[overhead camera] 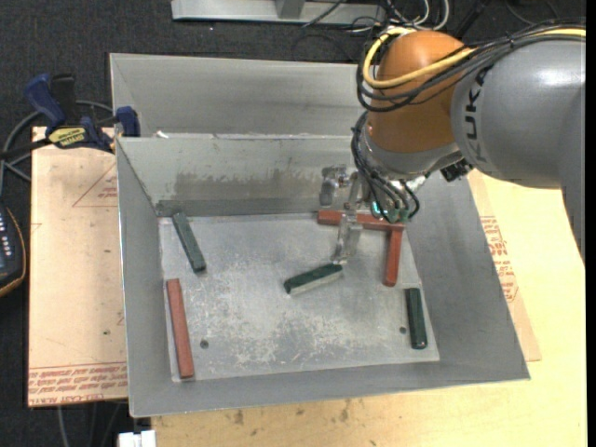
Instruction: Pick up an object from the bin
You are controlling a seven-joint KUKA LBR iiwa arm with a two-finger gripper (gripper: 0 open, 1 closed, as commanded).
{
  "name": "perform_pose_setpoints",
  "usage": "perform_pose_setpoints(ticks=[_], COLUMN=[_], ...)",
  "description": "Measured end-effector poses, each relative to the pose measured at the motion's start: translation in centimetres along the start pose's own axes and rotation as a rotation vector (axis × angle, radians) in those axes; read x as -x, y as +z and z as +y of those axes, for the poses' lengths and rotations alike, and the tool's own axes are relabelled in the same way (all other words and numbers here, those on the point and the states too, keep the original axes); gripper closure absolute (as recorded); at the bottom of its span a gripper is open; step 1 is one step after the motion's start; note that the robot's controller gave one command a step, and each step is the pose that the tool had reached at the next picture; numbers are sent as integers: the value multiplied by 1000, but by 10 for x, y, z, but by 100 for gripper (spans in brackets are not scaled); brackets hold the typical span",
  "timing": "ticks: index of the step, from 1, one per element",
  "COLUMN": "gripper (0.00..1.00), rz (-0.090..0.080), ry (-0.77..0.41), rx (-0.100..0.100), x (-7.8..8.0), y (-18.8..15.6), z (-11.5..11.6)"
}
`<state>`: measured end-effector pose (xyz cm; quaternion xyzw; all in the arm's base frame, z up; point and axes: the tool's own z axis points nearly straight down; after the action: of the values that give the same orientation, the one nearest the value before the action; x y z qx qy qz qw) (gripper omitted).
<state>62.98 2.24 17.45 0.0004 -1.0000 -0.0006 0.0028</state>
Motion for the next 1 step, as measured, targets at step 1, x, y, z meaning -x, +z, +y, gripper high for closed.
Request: perform_pose_setpoints(ticks=[1], gripper=[0], rz=[0], ry=[-138], rx=[0], x=[-19], y=[109], z=[5])
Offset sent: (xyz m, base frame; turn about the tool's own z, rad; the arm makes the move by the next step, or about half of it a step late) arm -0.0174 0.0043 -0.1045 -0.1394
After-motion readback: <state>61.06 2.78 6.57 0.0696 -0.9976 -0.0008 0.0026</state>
